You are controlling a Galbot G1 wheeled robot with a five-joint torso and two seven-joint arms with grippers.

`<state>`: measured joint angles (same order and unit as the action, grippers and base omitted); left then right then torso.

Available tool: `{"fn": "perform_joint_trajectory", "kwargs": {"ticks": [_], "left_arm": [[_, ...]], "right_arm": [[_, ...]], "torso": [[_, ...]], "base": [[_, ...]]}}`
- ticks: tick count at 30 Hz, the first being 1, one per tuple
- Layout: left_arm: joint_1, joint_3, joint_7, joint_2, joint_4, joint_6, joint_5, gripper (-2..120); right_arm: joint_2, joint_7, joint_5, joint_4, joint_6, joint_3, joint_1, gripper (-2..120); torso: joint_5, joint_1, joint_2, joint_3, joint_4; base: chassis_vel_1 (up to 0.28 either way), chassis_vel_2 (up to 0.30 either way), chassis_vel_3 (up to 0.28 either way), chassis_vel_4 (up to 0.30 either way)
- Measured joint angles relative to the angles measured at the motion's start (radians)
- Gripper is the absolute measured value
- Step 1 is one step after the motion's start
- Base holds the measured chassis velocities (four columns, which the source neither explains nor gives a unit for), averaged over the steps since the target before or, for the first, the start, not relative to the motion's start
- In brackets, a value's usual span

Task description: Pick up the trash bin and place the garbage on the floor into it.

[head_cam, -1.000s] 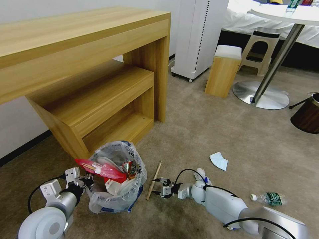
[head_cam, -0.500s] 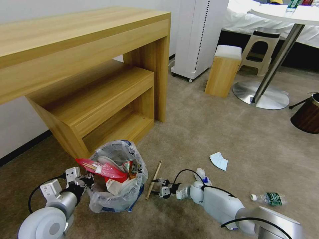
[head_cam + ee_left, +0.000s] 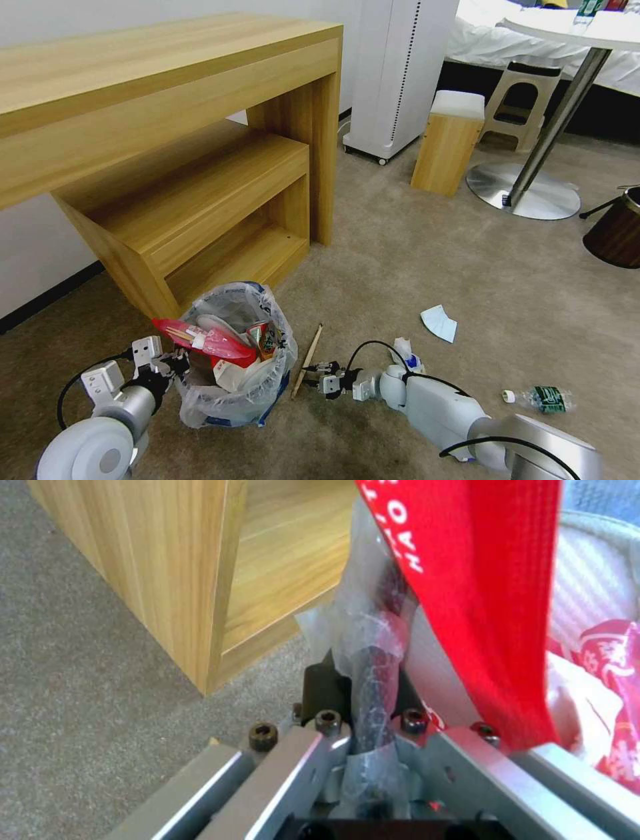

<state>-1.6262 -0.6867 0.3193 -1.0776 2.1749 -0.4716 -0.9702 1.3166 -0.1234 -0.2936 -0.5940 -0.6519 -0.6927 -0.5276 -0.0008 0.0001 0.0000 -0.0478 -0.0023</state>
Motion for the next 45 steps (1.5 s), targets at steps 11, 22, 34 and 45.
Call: {"fn": "perform_joint_trajectory", "kwargs": {"ticks": [11, 22, 34, 45], "left_arm": [[-0.008, -0.002, -0.004, -0.006, -0.001, 0.005, 0.008, 0], [-0.013, -0.012, -0.008, -0.008, -0.005, 0.016, 0.012, 0], [-0.005, -0.002, -0.007, -0.011, -0.023, 0.016, 0.014, 0], [-0.002, 0.002, -0.007, -0.012, -0.030, 0.016, 0.017, 0]], "right_arm": [[0.028, -0.001, -0.006, 0.047, -0.014, 0.008, 0.007, 5], [0.048, 0.001, -0.005, 0.077, -0.023, 0.012, 0.019, 6], [0.022, 0.016, 0.026, 0.044, -0.012, 0.016, 0.006, 9], [-0.003, 0.020, 0.074, -0.010, 0.011, 0.005, 0.008, 20]], "torso": [[0.0000, 0.000, 0.000, 0.000, 0.0001], [0.0001, 0.000, 0.000, 0.000, 0.0000], [0.0000, 0.000, 0.000, 0.000, 0.0000], [0.0001, 0.000, 0.000, 0.000, 0.0000]], "base": [[0.000, 0.000, 0.000, 0.000], [0.000, 0.000, 0.000, 0.000], [0.000, 0.000, 0.000, 0.000], [0.000, 0.000, 0.000, 0.000]]}}
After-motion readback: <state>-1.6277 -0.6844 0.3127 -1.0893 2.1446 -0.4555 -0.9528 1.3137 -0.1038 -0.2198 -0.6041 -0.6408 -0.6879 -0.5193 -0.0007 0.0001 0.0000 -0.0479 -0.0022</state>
